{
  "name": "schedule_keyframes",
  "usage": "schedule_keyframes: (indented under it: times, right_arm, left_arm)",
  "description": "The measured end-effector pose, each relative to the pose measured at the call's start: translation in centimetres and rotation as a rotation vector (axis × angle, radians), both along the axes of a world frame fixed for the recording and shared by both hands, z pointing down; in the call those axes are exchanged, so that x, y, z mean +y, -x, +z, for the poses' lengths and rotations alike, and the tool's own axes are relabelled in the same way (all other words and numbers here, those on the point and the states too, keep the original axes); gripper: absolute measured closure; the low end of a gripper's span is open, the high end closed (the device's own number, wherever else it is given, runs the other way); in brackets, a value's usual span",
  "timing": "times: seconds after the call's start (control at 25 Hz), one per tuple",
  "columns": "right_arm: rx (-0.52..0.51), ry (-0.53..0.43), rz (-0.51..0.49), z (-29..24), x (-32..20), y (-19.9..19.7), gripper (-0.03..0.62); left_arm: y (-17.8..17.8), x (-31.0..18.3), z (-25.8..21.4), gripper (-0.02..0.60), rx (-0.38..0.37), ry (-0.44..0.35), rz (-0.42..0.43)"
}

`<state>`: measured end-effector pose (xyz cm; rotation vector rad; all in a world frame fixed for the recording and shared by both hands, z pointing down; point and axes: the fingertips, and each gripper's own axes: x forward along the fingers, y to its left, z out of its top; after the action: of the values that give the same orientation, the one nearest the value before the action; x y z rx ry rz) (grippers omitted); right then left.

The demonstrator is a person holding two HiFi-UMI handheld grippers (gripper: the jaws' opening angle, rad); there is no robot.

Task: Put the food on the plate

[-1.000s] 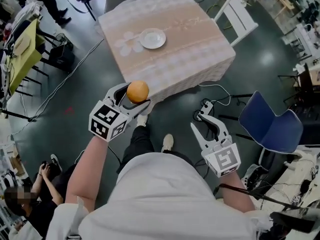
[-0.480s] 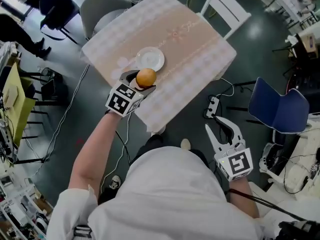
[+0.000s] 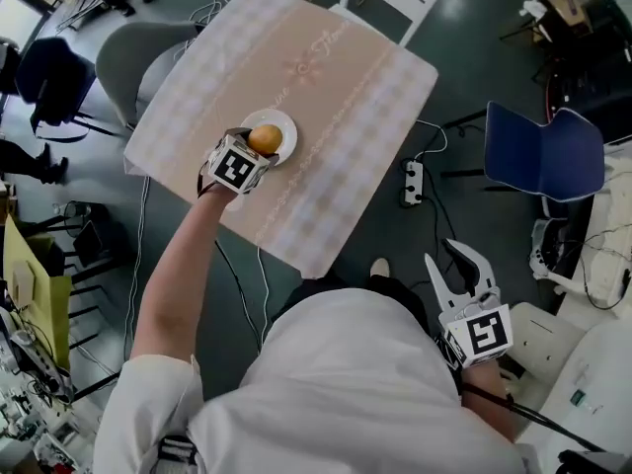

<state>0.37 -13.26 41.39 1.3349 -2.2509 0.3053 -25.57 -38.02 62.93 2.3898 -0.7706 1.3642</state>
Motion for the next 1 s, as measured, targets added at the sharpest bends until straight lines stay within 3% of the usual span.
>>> schedule_keyframes:
  times: [0.44, 1.0]
  right_arm:
    - [0.006, 0.026, 0.101, 0.2, 0.3, -1.3, 0.467]
    - [-0.005, 0.049, 0.106, 0.9, 0.1, -0.9, 0.467]
  left_arm:
    - [0.6, -2.3, 4.2, 0.218, -0.154, 0.09, 0.087]
    - [0.0, -3.0, 4.7, 0.218, -0.159, 0.074, 0.098]
